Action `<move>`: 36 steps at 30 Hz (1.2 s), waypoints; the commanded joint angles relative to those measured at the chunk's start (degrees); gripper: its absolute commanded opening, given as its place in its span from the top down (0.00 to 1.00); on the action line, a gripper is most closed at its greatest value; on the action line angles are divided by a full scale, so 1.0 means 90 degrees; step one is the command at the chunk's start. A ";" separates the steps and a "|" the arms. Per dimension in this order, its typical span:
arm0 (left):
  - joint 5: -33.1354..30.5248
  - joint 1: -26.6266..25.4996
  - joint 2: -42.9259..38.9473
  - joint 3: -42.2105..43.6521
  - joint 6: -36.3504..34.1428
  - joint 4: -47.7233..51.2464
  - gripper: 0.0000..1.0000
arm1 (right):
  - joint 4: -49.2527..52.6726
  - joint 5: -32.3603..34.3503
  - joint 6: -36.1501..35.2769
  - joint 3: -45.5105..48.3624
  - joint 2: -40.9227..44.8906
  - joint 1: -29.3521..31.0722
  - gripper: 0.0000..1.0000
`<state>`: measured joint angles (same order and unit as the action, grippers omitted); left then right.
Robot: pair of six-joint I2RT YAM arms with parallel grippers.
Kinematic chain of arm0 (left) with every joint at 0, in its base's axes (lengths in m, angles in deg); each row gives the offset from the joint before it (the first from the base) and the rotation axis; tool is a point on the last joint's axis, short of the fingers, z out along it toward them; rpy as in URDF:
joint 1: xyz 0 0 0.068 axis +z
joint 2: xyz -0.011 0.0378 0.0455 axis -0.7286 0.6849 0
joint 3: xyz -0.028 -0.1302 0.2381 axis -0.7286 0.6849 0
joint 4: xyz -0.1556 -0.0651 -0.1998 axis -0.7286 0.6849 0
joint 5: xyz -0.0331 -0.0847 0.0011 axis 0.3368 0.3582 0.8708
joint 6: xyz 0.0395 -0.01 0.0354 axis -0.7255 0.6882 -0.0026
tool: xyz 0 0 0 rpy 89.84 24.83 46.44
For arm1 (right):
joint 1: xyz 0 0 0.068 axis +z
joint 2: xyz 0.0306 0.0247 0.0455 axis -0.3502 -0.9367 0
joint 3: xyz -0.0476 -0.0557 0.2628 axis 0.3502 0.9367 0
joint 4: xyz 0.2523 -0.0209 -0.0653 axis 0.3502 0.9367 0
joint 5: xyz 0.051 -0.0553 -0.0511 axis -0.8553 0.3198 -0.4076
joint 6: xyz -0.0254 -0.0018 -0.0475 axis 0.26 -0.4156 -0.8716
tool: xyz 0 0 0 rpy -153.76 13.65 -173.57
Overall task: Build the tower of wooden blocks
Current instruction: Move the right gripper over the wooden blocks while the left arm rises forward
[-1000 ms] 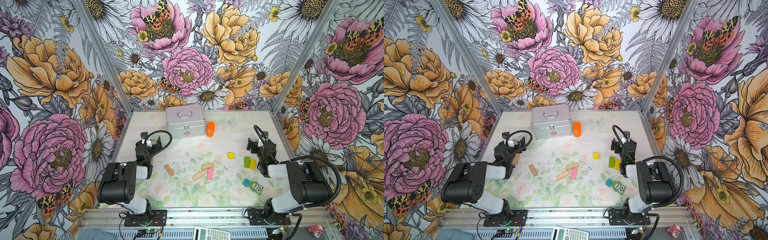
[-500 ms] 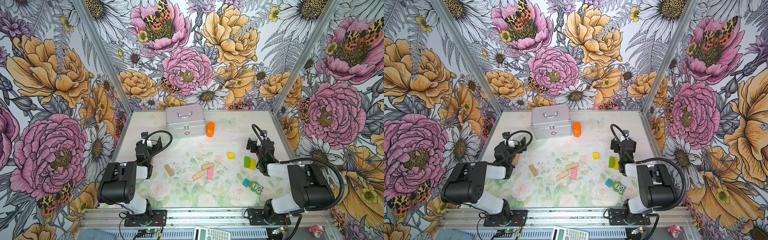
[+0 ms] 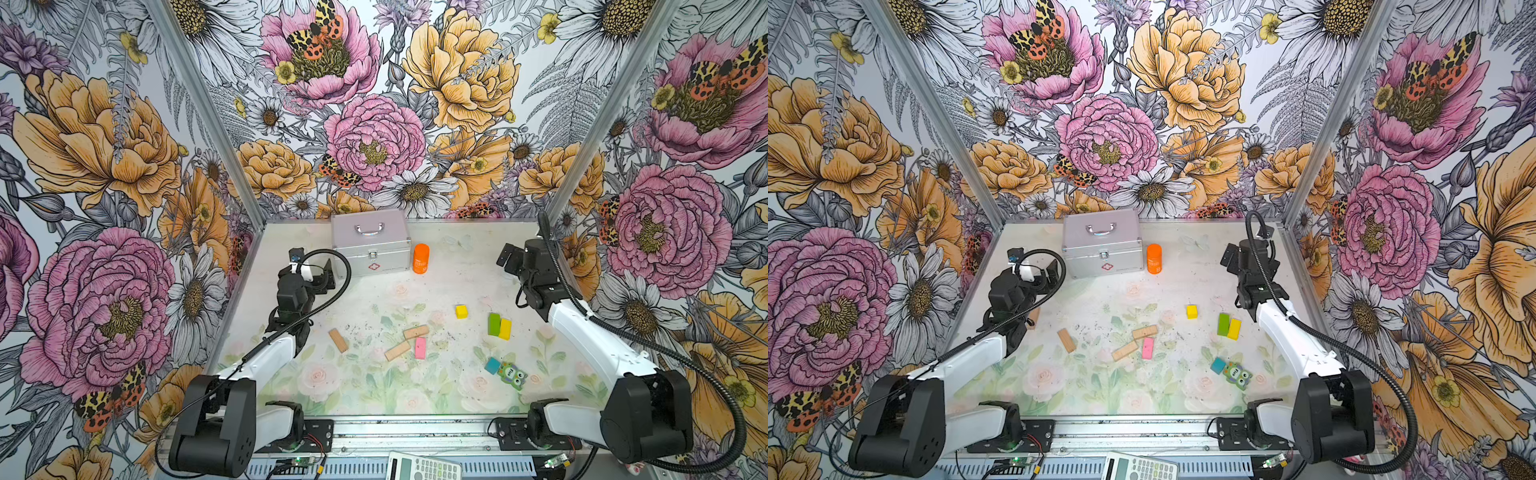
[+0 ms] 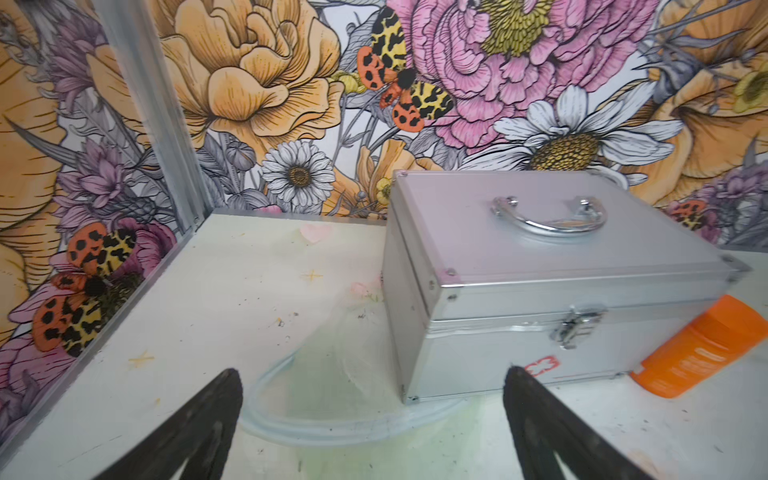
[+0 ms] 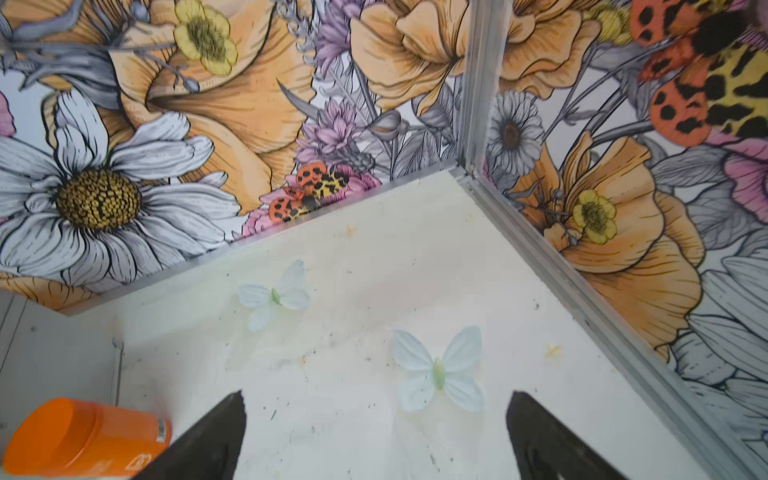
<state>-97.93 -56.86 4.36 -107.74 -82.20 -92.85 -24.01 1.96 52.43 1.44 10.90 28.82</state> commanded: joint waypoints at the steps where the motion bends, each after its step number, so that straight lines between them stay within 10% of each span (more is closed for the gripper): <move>1: -0.0567 -0.0639 -0.0249 -0.0439 0.0530 0.1328 0.01 | 0.1754 -0.0025 0.0094 -0.0404 -0.0019 0.0300 0.02; 16: -0.2598 -0.3751 -0.2459 -0.0429 0.2879 0.5166 0.01 | 0.3133 -0.0952 0.0993 -0.0010 0.0459 0.2228 0.11; 36: -0.2298 -0.3348 -0.3599 -0.0081 0.3718 0.6183 0.01 | 0.2899 -0.1768 0.1168 -0.1553 -0.2565 0.4347 0.11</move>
<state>-119.61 -88.31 -26.66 -109.87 -50.03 -38.17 3.50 -11.70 62.60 -10.80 -10.19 67.96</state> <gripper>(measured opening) 0.989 0.890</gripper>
